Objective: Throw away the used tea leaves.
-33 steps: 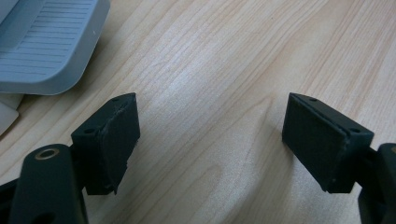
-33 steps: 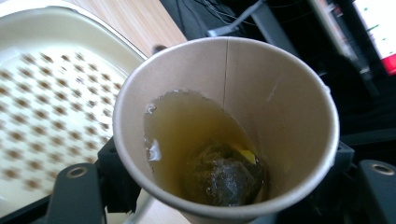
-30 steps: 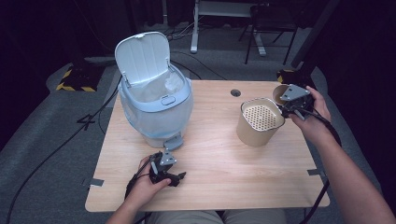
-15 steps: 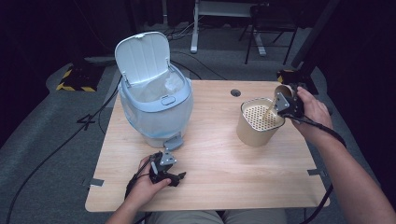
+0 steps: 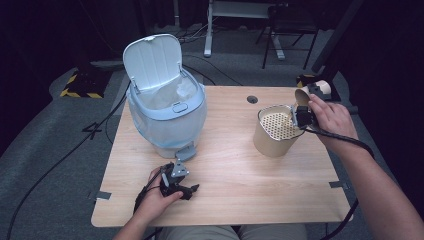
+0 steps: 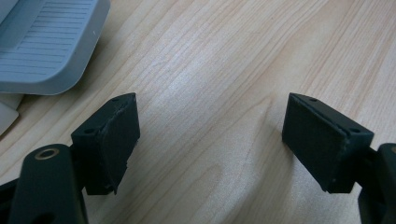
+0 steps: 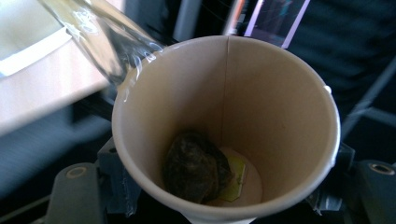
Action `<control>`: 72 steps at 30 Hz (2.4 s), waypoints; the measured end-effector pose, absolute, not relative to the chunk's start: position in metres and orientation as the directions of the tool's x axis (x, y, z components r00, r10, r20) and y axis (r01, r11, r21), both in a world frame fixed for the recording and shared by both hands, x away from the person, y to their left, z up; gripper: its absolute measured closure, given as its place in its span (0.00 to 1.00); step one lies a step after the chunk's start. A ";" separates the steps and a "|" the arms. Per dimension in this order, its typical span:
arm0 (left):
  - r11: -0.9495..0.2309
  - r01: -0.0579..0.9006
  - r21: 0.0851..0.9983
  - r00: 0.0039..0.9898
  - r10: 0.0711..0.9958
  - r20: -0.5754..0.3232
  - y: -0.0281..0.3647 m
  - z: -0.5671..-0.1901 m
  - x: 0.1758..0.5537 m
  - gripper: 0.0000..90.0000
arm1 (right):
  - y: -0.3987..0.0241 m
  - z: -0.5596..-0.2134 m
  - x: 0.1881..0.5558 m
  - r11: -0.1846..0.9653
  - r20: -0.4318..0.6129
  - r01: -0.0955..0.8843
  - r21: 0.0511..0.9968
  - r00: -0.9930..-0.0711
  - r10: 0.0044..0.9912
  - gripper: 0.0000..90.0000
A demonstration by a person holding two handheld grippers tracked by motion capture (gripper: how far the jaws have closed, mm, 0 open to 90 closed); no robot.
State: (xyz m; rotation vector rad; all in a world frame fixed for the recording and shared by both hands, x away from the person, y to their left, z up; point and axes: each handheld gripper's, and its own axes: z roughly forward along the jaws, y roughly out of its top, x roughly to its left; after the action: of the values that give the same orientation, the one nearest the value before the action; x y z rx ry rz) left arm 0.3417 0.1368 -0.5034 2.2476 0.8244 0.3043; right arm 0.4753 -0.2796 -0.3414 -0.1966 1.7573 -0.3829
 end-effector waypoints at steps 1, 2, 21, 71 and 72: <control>-0.543 0.472 0.695 0.768 0.640 -0.022 0.137 -0.503 0.342 0.22 | -0.278 -0.345 0.474 0.891 -0.886 0.086 -0.446 -0.182 -0.426 0.32; -0.543 0.472 0.695 0.768 0.640 -0.022 0.137 -0.503 0.342 0.22 | -0.277 -0.345 0.474 0.876 -0.873 0.085 -0.474 -0.171 -0.456 0.32; -0.545 0.473 0.692 0.768 0.640 -0.020 0.137 -0.503 0.342 0.22 | -0.253 -0.363 0.468 0.599 -0.603 0.128 -0.790 0.013 -0.798 0.32; -0.547 0.470 0.693 0.771 0.637 -0.021 0.137 -0.503 0.342 0.21 | -0.300 -0.327 0.474 0.463 -0.271 0.308 0.831 -0.502 0.821 0.29; -0.547 0.470 0.693 0.771 0.637 -0.020 0.137 -0.503 0.342 0.21 | -0.302 -0.326 0.474 0.414 -0.206 0.333 0.847 -0.512 0.834 0.29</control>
State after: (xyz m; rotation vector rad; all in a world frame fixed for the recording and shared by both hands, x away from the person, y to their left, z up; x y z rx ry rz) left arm 0.3422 0.1366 -0.5033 2.2528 0.8206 0.3042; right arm 0.4736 -0.3015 -0.3261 0.9862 2.0420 1.0243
